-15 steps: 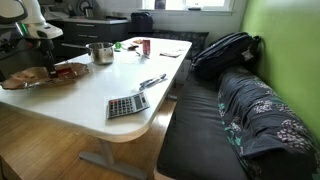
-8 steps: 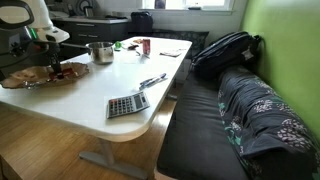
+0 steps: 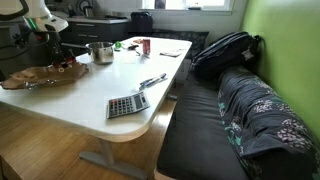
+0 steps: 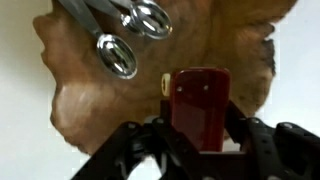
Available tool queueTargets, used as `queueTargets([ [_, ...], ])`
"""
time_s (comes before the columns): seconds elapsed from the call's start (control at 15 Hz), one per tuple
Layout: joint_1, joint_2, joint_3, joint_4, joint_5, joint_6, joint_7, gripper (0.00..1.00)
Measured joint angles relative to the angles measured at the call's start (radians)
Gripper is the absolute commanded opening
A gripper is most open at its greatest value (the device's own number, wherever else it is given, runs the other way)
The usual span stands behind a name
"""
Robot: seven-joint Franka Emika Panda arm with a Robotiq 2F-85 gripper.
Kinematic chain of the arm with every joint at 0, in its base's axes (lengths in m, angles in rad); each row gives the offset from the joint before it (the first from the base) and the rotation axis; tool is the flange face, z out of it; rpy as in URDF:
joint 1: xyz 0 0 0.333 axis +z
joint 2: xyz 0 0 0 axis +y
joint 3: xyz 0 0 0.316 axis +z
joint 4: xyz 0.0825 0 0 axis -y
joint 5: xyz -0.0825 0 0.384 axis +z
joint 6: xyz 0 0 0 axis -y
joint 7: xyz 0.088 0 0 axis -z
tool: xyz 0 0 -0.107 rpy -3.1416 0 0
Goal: Put the red trailer toy on the table
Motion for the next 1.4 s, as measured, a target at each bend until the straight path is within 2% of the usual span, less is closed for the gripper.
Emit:
queueTargets([
  [0.13,-0.045,-0.087,0.024,-0.02,0.036,0.031,0.015,0.29],
  [0.2,-0.071,-0.128,0.023,-0.029,0.058,0.029,0.024,0.54],
  [0.33,-0.086,-0.153,0.019,-0.031,0.057,0.024,0.019,0.54],
  [0.4,-0.081,-0.147,0.021,-0.03,0.057,0.024,0.02,0.29],
  [0.53,-0.071,-0.136,0.017,-0.029,0.056,0.027,0.021,0.29],
  [0.6,-0.059,-0.136,-0.016,-0.029,0.052,0.027,0.049,0.29],
  [0.73,-0.037,-0.125,-0.151,-0.017,0.017,0.026,0.078,0.29],
  [0.93,-0.014,-0.028,-0.394,0.053,-0.074,0.021,0.103,0.29],
  [1.0,0.017,0.019,-0.475,0.093,-0.091,0.01,0.126,0.29],
  [1.13,0.13,0.115,-0.629,0.194,-0.1,-0.061,0.208,0.29],
  [1.2,0.195,0.156,-0.688,0.251,-0.1,-0.119,0.27,0.54],
  [1.27,0.249,0.189,-0.723,0.308,-0.096,-0.187,0.333,0.54],
  [1.33,0.288,0.212,-0.739,0.355,-0.093,-0.236,0.379,0.29],
  [1.4,0.311,0.226,-0.744,0.384,-0.09,-0.257,0.407,0.29],
])
